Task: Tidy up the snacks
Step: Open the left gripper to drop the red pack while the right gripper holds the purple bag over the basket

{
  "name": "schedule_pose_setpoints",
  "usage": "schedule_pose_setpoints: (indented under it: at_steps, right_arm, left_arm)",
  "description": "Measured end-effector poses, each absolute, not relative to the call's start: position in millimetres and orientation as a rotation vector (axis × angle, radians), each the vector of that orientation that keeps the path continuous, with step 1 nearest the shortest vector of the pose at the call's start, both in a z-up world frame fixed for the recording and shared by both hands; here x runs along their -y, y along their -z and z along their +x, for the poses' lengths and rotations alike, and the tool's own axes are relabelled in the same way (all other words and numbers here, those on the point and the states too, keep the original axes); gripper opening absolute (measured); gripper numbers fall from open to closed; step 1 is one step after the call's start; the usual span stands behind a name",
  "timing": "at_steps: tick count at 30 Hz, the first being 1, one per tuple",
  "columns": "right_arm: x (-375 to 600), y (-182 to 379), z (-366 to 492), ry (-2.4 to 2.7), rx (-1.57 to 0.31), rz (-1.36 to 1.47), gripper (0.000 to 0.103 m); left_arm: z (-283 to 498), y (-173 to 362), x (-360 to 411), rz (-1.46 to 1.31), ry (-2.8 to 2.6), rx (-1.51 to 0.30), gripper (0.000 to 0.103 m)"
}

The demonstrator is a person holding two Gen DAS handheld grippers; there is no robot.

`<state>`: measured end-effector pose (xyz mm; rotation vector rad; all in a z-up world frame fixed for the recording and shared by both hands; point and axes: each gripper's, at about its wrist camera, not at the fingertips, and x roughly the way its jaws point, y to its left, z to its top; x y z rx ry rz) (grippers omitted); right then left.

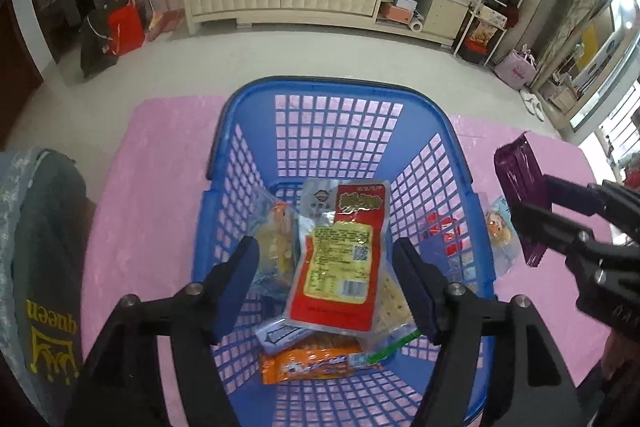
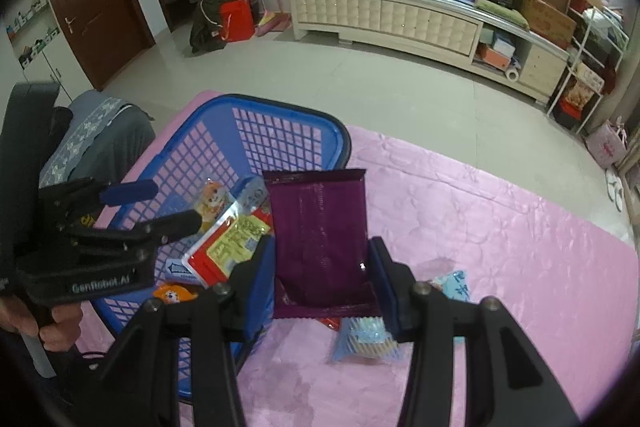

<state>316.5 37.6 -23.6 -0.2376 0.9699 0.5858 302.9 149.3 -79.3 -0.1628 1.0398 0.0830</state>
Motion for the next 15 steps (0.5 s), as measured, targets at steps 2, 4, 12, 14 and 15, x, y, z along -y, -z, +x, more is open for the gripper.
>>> schedule_pose_setpoints:
  at_steps: [2,4,12,14,15]
  right_arm:
    - [-41.4,22.4,315.4,-0.6,-0.976,-0.221,0.051]
    - [-46.4,21.8,312.7,-0.615,-0.974,-0.225,0.051]
    - [-76.4,31.8,312.0,-0.658,-1.01,-0.241,0.051]
    - [-83.5,36.8,314.3,-0.659,-1.028,-0.248,0.051]
    - [-87.4,39.4,315.9,-0.654,-1.035,-0.257,0.051]
  left_arm:
    - [296.9,76.0,-153.2,-0.167,-0.092,-1.036,0.067]
    - [289.6,71.3,-160.8,-0.183,-0.1,-1.028,0.067]
    - [271.6,68.3,-187.9,-0.202,-0.137,-1.014,0.067]
    - [268.3,69.7,-192.9,-0.21,-0.14,-1.014,0.067]
    - [267.0,70.6,-195.6,-0.215,-0.141,-1.016,0.067]
